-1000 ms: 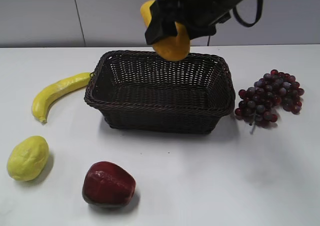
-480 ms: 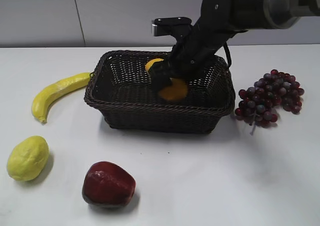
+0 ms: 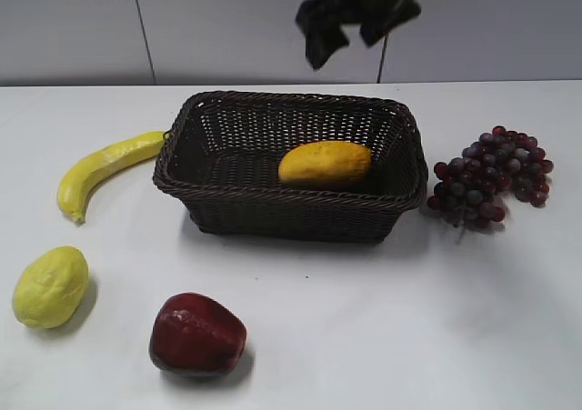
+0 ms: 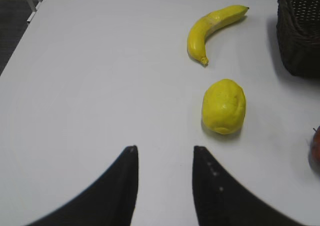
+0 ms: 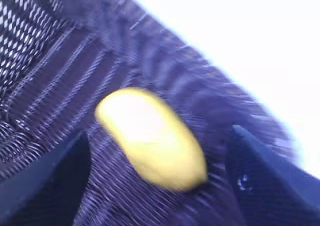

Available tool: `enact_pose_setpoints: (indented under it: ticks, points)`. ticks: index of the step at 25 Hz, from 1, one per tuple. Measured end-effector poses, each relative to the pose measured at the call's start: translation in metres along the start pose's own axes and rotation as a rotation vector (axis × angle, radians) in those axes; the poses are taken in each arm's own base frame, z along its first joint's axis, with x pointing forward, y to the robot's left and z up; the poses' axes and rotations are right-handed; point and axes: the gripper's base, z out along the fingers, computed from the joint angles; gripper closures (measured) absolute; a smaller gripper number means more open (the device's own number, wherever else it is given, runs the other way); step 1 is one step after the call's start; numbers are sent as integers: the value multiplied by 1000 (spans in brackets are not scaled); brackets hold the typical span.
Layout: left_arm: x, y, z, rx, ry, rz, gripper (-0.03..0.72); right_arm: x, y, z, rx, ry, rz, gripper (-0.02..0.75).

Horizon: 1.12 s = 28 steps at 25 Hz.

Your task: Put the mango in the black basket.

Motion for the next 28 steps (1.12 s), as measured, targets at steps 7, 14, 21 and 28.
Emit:
enact_pose_setpoints:
  ticks: [7, 14, 21, 28]
  points:
    - [0, 0, 0, 0, 0, 0, 416, -6, -13, -145, 114, -171, 34, 118]
    - [0, 0, 0, 0, 0, 0, 416, 59, -8, -234, 118, -248, 81, 165]
    - [0, 0, 0, 0, 0, 0, 416, 168, 4, -247, 108, -151, 100, 167]
    - [0, 0, 0, 0, 0, 0, 416, 276, 14, -247, 144, -236, 85, 167]
